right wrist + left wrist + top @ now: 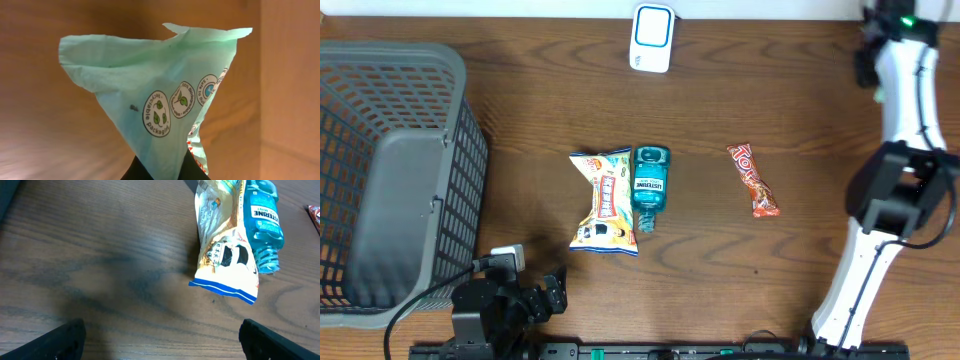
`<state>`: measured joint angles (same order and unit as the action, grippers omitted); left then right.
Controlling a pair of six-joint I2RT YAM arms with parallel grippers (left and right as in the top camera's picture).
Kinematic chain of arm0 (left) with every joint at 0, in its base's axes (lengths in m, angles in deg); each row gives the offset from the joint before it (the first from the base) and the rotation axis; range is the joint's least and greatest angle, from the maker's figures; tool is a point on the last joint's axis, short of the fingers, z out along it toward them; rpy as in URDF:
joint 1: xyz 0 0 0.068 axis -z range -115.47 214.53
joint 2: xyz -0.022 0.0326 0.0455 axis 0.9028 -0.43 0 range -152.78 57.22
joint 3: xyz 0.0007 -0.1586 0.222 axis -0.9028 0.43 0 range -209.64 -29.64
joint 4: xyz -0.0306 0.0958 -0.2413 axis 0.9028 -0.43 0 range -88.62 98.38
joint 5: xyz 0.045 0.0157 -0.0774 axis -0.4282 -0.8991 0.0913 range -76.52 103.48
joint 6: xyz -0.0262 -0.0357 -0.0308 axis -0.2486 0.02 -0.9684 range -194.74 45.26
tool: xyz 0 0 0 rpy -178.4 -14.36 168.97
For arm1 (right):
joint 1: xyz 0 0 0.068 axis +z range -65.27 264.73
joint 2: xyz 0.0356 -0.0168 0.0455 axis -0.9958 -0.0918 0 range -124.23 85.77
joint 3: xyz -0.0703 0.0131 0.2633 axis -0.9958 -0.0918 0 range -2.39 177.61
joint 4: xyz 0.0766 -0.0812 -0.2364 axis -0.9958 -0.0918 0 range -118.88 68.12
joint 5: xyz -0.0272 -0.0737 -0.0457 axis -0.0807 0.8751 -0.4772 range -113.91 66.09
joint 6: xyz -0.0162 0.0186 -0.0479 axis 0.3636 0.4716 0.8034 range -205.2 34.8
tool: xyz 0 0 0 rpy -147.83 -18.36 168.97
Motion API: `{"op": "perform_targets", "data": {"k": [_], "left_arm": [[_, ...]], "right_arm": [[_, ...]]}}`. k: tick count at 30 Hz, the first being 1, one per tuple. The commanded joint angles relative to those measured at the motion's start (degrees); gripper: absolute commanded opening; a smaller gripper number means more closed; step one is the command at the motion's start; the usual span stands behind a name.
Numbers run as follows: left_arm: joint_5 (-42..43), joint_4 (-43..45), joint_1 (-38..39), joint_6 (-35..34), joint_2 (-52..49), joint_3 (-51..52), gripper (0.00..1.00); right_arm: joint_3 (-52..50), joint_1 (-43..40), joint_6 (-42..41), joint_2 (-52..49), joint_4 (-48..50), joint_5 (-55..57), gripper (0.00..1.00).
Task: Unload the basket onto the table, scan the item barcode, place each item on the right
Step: 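Carry the wipe pack off the table's right edge and release it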
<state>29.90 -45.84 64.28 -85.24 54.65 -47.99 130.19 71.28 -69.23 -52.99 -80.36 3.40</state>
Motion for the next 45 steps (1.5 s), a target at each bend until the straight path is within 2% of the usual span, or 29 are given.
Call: {"op": "perform_targets", "data": {"k": [1, 10, 15, 17, 18, 19, 20, 24, 27, 31, 35, 38, 40, 45], "left_arm": [[0.48, -0.63, 0.22, 0.33, -0.02, -0.17, 0.98], [0.48, -0.63, 0.22, 0.33, -0.02, -0.17, 0.98], [0.5, -0.63, 0.22, 0.33, -0.02, -0.17, 0.98], [0.48, -0.63, 0.22, 0.33, -0.02, -0.17, 0.98], [0.48, -0.63, 0.22, 0.33, -0.02, -0.17, 0.98], [0.48, -0.63, 0.22, 0.33, -0.02, -0.17, 0.98], [0.48, -0.63, 0.22, 0.33, -0.02, -0.17, 0.98], [0.48, -0.63, 0.22, 0.33, -0.02, -0.17, 0.98], [0.48, -0.63, 0.22, 0.33, -0.02, -0.17, 0.98], [0.48, -0.63, 0.22, 0.33, -0.02, -0.17, 0.98], [0.48, -0.63, 0.22, 0.33, -0.02, -0.17, 0.98], [0.48, -0.63, 0.22, 0.33, -0.02, -0.17, 0.98], [0.5, -0.63, 0.22, 0.33, -0.02, -0.17, 0.98], [0.48, -0.63, 0.22, 0.33, -0.02, -0.17, 0.98]], "right_arm": [[-4.52, -6.03, -2.73, 0.07, 2.71, 0.63, 0.01], [-10.43, -19.74, 0.57, 0.04, 9.31, 0.37, 0.02], [-10.43, -23.21, 0.52, 0.04, 10.27, -5.35, 0.1], [-10.43, -23.54, 0.31, 0.07, 10.32, -7.98, 0.29], [-10.4, -23.58, 0.31, 0.17, 10.29, -9.03, 0.52], [-10.38, -23.58, 0.28, 0.33, 10.27, -9.29, 0.82], [-10.38, -23.58, -0.24, 0.57, 10.29, -9.27, 0.99], [-10.14, -23.43, -3.91, 3.15, 10.73, -11.37, 0.99], [-9.92, -23.19, -6.64, 7.19, 10.71, -17.57, 0.99], [-9.92, -23.21, -11.19, 14.4, 10.69, -30.99, 0.99], [-9.92, -22.99, -15.87, 23.34, 11.8, -50.69, 0.99], [-9.92, -22.16, -19.23, 27.69, 12.9, -59.34, 0.99], [-9.92, -20.74, -21.46, 30.42, 12.94, -62.75, 0.99], [-9.92, -14.01, -22.75, 34.93, 12.15, -63.06, 0.99]]}}
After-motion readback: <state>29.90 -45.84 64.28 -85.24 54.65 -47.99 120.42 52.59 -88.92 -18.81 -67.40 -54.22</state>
